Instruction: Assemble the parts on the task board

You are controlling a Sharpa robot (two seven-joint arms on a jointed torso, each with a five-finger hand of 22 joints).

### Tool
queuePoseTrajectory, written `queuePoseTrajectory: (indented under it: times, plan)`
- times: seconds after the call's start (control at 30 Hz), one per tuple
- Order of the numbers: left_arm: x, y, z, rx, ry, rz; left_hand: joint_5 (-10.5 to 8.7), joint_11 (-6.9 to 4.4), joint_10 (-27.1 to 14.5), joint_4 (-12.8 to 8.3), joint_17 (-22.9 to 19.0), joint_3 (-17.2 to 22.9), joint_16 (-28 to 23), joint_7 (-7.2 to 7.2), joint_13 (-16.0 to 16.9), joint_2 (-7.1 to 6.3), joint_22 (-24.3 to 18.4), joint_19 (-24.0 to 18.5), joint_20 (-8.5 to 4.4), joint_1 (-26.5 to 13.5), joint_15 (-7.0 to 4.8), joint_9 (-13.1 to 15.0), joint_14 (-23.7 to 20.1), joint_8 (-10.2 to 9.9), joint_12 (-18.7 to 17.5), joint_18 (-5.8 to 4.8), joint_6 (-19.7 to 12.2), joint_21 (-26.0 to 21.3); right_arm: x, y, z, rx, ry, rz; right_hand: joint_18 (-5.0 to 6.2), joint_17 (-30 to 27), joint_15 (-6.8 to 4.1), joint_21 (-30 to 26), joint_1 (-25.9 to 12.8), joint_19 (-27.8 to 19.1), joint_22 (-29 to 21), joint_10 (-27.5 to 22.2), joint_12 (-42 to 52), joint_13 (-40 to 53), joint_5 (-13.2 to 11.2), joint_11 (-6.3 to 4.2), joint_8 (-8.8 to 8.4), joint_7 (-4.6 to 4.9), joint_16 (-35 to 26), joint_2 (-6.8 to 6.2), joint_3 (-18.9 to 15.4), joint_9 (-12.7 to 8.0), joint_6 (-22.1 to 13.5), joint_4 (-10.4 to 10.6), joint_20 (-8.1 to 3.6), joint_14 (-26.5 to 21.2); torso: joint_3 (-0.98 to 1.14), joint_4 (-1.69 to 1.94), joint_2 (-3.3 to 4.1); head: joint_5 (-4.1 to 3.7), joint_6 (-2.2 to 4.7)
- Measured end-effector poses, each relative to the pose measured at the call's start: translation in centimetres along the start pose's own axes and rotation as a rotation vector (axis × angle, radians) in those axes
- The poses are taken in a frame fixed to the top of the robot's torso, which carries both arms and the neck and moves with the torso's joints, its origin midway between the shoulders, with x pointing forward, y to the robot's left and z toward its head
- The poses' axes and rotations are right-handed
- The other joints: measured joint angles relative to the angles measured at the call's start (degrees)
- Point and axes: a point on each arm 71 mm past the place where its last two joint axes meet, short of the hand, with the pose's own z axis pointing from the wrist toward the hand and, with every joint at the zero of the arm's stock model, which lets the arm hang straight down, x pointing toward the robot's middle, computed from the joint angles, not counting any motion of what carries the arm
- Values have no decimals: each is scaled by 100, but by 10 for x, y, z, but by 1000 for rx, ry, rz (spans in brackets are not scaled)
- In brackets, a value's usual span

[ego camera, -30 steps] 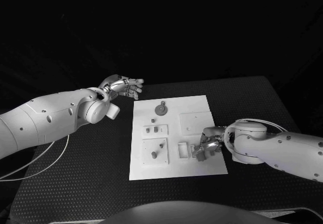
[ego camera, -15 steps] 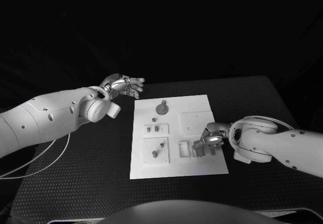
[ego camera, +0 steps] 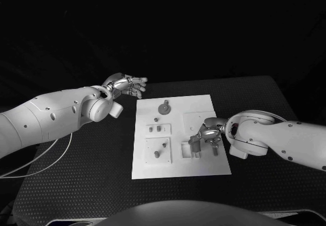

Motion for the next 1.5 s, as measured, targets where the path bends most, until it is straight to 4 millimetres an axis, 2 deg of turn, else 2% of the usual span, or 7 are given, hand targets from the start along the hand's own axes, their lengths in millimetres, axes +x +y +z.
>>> queuePoseTrajectory:
  times: [0.3,0.57,0.8,1.1,1.5]
  plan:
    - [3,-1,1,2,6,-1,0,0,0,0,0,0,0,0,0,0,-5,0,0,0,0,0,0,0,0,-5,0,0,5,12,9,-8,22,-15,-5,-2,-16,0,0,0,0,0,0,-6,-1,0,-39,2,0,0,46,0,0,46,0,-21,10,-11,1,46,-27]
    - [3,-1,1,2,6,-2,0,21,-21,0,5,0,-22,0,0,0,-5,0,1,0,0,0,0,0,0,50,0,0,8,11,13,3,36,-28,-10,-2,-13,0,1,0,0,0,0,-6,-7,0,-48,3,0,-1,46,1,0,46,0,-23,14,-15,0,66,-52]
    - [3,-1,1,2,8,-2,0,21,-21,0,5,0,-22,0,0,21,-10,0,1,-21,0,0,0,0,0,50,0,0,12,8,16,17,48,-33,-37,0,-6,0,-7,0,0,1,0,-6,-23,1,-55,-11,0,7,46,2,14,46,0,-30,20,-18,-2,88,-70]
    - [3,-1,1,2,9,-2,0,21,-21,0,9,0,-22,0,0,21,-9,0,1,-21,0,0,0,0,0,46,0,0,14,6,20,29,51,-37,6,3,-3,0,-30,0,0,10,0,-6,-30,10,-93,-12,0,30,65,4,15,64,0,-32,18,-19,-3,108,-87]
    - [4,-1,2,1,12,-3,0,21,-21,0,9,0,-22,0,-1,22,-14,0,1,-21,0,0,0,0,0,36,0,0,19,9,25,28,57,-41,9,-8,8,0,-30,0,0,-11,0,-13,2,-11,-98,-8,0,30,87,3,12,87,0,-41,17,-21,-2,147,-106]
